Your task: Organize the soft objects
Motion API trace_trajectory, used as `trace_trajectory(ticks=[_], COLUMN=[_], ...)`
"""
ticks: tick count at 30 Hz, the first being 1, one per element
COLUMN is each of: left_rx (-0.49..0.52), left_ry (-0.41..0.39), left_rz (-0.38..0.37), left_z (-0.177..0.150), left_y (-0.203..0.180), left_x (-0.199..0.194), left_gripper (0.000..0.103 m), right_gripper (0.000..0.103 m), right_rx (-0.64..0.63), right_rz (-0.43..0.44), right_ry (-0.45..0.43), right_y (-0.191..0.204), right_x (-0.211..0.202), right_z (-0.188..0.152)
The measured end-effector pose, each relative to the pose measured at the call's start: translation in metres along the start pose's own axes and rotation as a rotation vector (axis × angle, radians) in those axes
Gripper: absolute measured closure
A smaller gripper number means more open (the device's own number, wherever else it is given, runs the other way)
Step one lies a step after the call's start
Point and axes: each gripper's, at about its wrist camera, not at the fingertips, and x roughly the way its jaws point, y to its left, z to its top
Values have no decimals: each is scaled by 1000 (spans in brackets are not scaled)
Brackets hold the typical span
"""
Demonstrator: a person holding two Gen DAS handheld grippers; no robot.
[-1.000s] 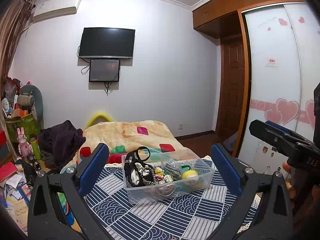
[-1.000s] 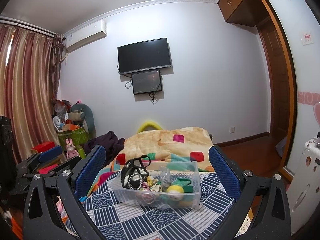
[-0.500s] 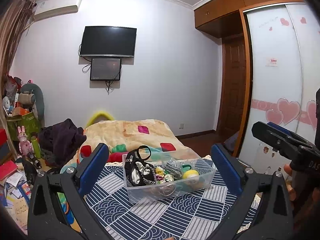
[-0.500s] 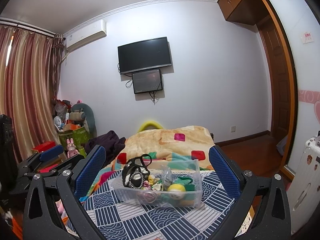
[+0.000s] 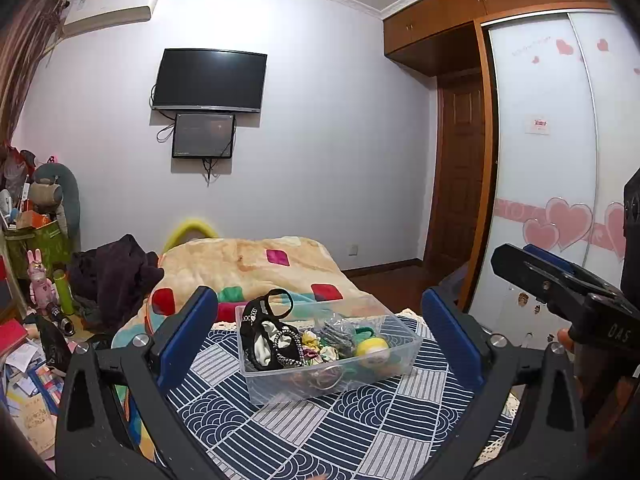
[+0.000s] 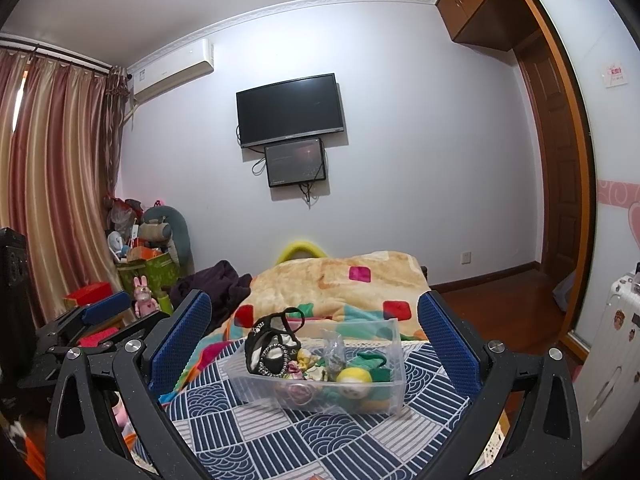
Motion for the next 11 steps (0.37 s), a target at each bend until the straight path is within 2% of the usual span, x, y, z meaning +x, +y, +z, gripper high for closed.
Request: trace_trajectory(ticks=[11], left_rx=[-15], left_ry=[7], left_rz=[7], left_z=[-1], left_y=[3], left_x=[2], left_gripper=[0], right_gripper=[0], right_rx=[3], right_rz=[3], right_ry=[11], right_y=[0], right_x=[3], right_z=[-1])
